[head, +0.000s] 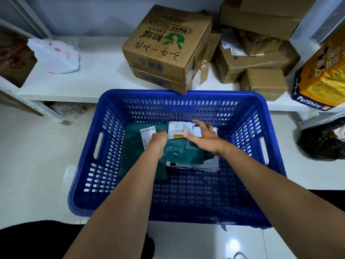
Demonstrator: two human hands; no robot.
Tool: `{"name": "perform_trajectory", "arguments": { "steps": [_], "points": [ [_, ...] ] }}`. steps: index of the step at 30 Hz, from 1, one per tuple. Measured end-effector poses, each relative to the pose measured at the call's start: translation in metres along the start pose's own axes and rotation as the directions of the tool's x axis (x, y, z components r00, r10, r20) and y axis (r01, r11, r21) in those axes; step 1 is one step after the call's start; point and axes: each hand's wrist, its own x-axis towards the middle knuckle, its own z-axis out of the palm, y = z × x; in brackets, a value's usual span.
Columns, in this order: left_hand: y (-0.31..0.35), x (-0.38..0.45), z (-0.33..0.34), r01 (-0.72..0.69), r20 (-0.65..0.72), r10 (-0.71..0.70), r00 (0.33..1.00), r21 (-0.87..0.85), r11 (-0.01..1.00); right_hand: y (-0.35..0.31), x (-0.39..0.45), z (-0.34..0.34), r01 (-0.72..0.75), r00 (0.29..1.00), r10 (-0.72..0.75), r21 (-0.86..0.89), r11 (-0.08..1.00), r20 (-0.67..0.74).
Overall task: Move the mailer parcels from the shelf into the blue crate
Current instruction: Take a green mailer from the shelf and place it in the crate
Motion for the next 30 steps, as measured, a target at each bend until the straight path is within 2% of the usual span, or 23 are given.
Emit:
{"name": "perform_trajectory", "arguments": {
  "steps": [1, 2, 3, 4, 6, 8, 9, 11, 13, 15, 16, 17, 19, 23, 26, 30],
  "points": [
    [-0.008, -0.002, -0.002, 0.148, 0.077, -0.137, 0.988, -0.156, 0.977, 0.001, -0.003, 0.0, -0.106, 0.993, 0.114, 0.187, 0.977, -0.034],
    [-0.017, -0.005, -0.006, 0.23, 0.148, -0.203, 0.968, -0.199, 0.952, 0.002, -0.003, 0.002, -0.215, 0.969, 0.244, 0.355, 0.91, -0.039],
    [-0.023, -0.008, -0.01, 0.259, 0.185, -0.227, 0.956, -0.174, 0.95, 0.003, -0.006, 0.005, -0.322, 0.934, 0.356, 0.483, 0.814, 0.024],
    [-0.03, -0.008, -0.012, 0.257, 0.212, -0.226, 0.951, -0.131, 0.957, 0.005, -0.01, 0.008, -0.397, 0.908, 0.398, 0.575, 0.715, 0.131],
    [-0.038, -0.008, -0.015, 0.233, 0.257, -0.209, 0.943, -0.066, 0.97, 0.013, -0.015, 0.021, -0.481, 0.867, 0.438, 0.629, 0.611, 0.238],
    [-0.042, -0.009, -0.017, 0.193, 0.284, -0.171, 0.944, -0.05, 0.98, 0.043, -0.001, 0.037, -0.493, 0.863, 0.451, 0.577, 0.652, 0.228],
    [-0.045, -0.011, -0.018, 0.181, 0.286, -0.163, 0.944, -0.041, 0.983, 0.065, 0.016, 0.045, -0.46, 0.879, 0.442, 0.561, 0.688, 0.177],
    [-0.053, -0.012, -0.021, 0.19, 0.304, -0.161, 0.939, -0.068, 0.979, 0.074, 0.008, 0.047, -0.482, 0.868, 0.453, 0.559, 0.674, 0.202],
    [-0.062, -0.01, -0.022, 0.181, 0.315, -0.134, 0.94, -0.124, 0.976, 0.042, -0.038, 0.037, -0.569, 0.813, 0.492, 0.607, 0.555, 0.312],
    [-0.069, -0.014, -0.021, 0.165, 0.333, -0.1, 0.938, -0.175, 0.971, 0.04, -0.046, 0.036, -0.597, 0.791, 0.447, 0.688, 0.412, 0.418],
    [-0.073, -0.017, -0.02, 0.159, 0.338, -0.081, 0.937, -0.209, 0.965, 0.043, -0.045, 0.036, -0.584, 0.801, 0.386, 0.74, 0.334, 0.458],
    [-0.075, -0.024, -0.019, 0.147, 0.35, -0.054, 0.935, -0.244, 0.959, 0.043, -0.046, 0.036, -0.552, 0.825, 0.332, 0.778, 0.301, 0.458],
    [-0.079, -0.033, -0.019, 0.114, 0.364, 0.0, 0.931, -0.292, 0.95, 0.044, -0.047, 0.037, -0.46, 0.882, 0.284, 0.821, 0.339, 0.377],
    [-0.091, -0.036, -0.025, 0.14, 0.442, -0.012, 0.897, -0.259, 0.956, 0.058, -0.051, 0.035, -0.315, 0.948, 0.159, 0.885, 0.344, 0.276],
    [-0.099, -0.031, -0.022, 0.124, 0.464, 0.038, 0.885, -0.315, 0.941, 0.064, -0.051, 0.031, -0.287, 0.958, 0.098, 0.875, 0.389, 0.271],
    [-0.1, -0.028, -0.019, -0.009, 0.401, 0.155, 0.903, -0.343, 0.939, 0.062, -0.049, 0.03, -0.283, 0.953, 0.057, 0.81, 0.513, 0.297]
  ]
}}
